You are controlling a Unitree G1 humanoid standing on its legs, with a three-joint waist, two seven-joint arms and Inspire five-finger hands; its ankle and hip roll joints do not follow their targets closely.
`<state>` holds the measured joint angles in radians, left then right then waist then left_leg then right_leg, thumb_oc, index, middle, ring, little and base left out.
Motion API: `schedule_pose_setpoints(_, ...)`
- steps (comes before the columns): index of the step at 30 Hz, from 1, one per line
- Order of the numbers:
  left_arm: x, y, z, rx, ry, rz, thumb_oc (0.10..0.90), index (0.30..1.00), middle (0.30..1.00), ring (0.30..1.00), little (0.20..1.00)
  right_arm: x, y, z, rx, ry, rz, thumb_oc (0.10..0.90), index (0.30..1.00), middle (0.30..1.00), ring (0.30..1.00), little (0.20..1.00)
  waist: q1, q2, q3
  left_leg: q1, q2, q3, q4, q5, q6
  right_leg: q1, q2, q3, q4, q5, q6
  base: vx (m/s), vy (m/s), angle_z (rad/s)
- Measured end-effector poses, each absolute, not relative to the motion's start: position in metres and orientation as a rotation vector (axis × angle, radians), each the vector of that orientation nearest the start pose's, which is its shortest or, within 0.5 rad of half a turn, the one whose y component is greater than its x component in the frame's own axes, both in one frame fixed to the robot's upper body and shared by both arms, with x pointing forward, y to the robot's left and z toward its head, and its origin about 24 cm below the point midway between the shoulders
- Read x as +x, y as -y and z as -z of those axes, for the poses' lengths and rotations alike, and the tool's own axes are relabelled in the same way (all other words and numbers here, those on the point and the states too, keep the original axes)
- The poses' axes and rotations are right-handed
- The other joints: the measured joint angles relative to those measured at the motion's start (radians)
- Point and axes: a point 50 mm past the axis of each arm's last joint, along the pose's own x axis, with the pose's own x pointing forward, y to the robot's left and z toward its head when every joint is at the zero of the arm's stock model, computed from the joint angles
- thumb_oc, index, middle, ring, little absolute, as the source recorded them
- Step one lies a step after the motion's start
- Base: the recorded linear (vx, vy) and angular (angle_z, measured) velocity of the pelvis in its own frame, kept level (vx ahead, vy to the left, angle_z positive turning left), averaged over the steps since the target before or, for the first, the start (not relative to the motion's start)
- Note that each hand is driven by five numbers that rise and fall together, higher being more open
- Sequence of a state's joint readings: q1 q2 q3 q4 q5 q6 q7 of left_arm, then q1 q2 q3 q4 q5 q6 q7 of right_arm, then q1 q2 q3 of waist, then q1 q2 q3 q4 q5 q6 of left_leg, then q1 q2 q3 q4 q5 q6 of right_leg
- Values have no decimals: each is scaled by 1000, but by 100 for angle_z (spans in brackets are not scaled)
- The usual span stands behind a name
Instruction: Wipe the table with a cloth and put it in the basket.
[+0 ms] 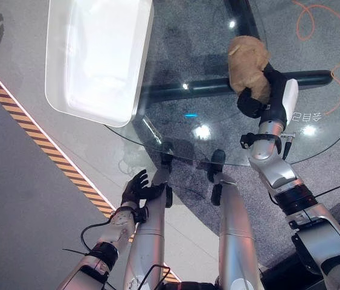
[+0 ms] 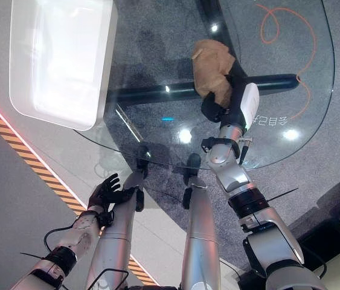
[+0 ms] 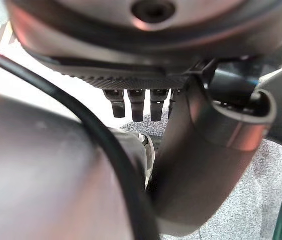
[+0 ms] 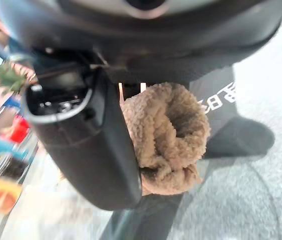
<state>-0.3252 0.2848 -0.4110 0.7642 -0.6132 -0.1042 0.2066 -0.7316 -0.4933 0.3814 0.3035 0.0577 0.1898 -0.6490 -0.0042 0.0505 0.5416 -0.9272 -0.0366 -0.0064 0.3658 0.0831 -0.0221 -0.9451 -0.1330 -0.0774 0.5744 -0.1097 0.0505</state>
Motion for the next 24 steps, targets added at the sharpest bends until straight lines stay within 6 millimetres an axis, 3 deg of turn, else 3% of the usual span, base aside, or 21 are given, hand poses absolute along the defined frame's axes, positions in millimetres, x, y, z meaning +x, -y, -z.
schedule_pose_setpoints(7,281,-171,44,-48,-438,-75,800,900,900,900,900,359,153,-179,-618,353,185,100,300,300,300,200,0,2,0,1,3,-1,-3,1,-2,0,2,-3,0,0,0,0,0,0)
schedule_pose_setpoints(16,282,-165,42,-66,-430,-56,800,900,900,900,900,337,82,-145,-627,292,-336,100,300,300,300,200,29,6,1,5,0,-9,-3,1,-13,-1,-3,-9,20,-7,-7,0,-6,3)
schedule_pose_setpoints(19,283,-162,40,-73,-429,-47,800,900,900,900,900,332,73,-143,-588,287,-374,100,300,300,300,200,36,6,1,2,-3,-19,-6,3,-16,0,-6,-20,25,-9,-10,0,-9,8)
schedule_pose_setpoints(24,283,-162,41,-109,-440,-55,800,900,900,900,900,330,75,-151,-540,325,-321,100,300,300,300,200,30,6,1,1,-5,-21,0,0,-11,1,-7,-21,29,-10,-11,0,-1,1)
